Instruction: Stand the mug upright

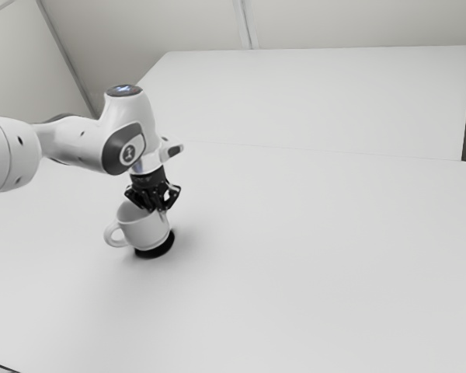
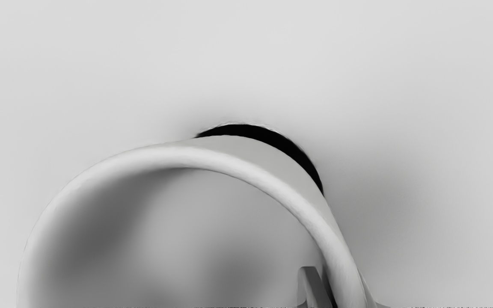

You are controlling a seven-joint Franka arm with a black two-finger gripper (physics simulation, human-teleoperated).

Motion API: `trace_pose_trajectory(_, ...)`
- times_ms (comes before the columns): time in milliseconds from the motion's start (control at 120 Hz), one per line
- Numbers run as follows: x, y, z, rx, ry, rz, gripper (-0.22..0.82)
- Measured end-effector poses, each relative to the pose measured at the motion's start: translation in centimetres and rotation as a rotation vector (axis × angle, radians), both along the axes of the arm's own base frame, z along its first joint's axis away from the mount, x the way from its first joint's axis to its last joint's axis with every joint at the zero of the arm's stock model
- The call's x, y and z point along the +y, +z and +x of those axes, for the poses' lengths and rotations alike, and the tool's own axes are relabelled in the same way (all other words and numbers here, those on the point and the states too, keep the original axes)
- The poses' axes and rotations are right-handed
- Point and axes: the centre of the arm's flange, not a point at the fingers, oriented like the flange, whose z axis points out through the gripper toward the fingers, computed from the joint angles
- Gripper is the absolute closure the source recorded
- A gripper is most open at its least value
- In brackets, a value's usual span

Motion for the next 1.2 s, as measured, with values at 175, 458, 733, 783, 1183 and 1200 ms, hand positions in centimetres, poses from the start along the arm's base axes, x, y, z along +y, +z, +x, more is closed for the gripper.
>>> trace_pose_trajectory(175, -0.9, -0.5, -0.6, 0.033, 0.043, 0.038, 0.78)
trace_pose_trajectory(458, -1.9, -1.9, -1.3, 0.068, 0.115, 0.069, 0.79)
trace_pose_trajectory(733, -1.9, -3.6, -1.2, 0.085, 0.175, 0.084, 0.60)
trace_pose_trajectory(783, -1.9, -3.5, -1.1, 0.083, 0.183, 0.082, 0.49)
trace_pose_trajectory(1183, 0.0, -2.5, -1.5, 0.094, 0.284, 0.021, 0.07)
trace_pose_trajectory(1200, -0.1, -2.3, -1.5, 0.095, 0.288, 0.014, 0.07)
